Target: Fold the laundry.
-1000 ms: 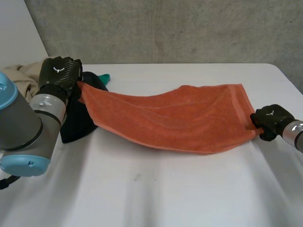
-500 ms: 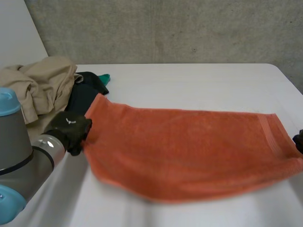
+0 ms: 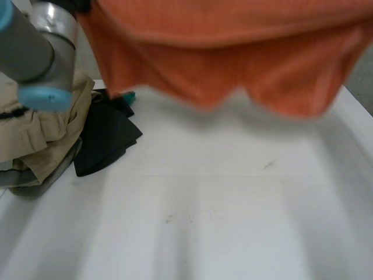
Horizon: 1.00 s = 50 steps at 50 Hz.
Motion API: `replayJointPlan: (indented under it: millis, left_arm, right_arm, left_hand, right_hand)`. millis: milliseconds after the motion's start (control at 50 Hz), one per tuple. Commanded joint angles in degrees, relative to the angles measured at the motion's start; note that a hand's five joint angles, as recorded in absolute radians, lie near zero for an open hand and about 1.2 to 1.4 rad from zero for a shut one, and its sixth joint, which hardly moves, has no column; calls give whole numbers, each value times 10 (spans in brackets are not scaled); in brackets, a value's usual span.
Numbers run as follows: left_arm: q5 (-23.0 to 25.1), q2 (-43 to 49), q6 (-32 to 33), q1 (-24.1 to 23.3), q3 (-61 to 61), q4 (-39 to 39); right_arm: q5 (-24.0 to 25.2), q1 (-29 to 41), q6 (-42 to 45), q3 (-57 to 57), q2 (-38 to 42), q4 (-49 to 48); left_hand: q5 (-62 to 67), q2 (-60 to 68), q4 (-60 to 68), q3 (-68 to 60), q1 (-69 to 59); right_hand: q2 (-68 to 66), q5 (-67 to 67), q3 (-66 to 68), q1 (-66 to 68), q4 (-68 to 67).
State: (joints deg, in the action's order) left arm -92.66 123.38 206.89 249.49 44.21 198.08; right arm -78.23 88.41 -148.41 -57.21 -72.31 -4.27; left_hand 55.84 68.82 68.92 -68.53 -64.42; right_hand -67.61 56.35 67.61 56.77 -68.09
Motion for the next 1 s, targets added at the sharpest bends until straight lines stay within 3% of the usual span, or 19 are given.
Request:
replayJointPlan:
  millis: [20,180,360,440,560,640,660,700,860,1000]
  left_arm:
    - [-9,-12,-81,21,-1,-6]
    - [22,-60,-112,24,180,-61]
    - [46,-51,-104,16,389,-71]
    - [45,-44,-96,17,427,-74]
    - [44,-50,-77,17,444,-83]
    - [45,-54,-72,19,445,-83]
    - [44,-60,-71,19,448,-83]
    - [43,-76,-71,19,454,-83]
    - [47,-203,-70,-13,564,-75]
    - [46,-241,-69,-30,657,-75]
  right_arm:
    - [7,-3,-24,-38,-48,-37]
    - [39,-6,-15,-127,-39,73]
    - [41,-4,106,-298,-3,132]
    - [36,-7,152,-336,5,142]
    - [36,-16,154,-348,6,144]
    - [39,-21,150,-352,6,142]
    - [41,-21,143,-352,5,140]
    - [42,-21,133,-353,6,140]
    - [48,-24,72,-354,9,131]
    - [48,-21,71,-360,10,110]
  left_hand:
    - [142,112,111,-115,-156]
    - [142,112,111,-115,-156]
    - [142,112,111,-115,-156]
    - [142,112,111,-115,-156]
    - [142,112,111,-115,-156]
    - [-222,-252,-253,249,208]
    - [-381,-411,-412,408,367]
    - [-480,-510,-511,507,466]
    - [-455,-485,-486,482,441]
    - [-262,-292,-293,289,248]
  right_hand:
    - [-124,136,124,232,-119]
    - [-124,136,124,232,-119]
    - [-124,136,124,232,-119]
    - [-124,136,124,232,-119]
    - [-124,136,124,232,-119]
    - [-124,136,124,232,-119]
    - [-124,136,124,232,-119]
    - [-124,136,124,232,-119]
    - [-124,136,124,232,-119]
    - [-124,136,124,232,-119]
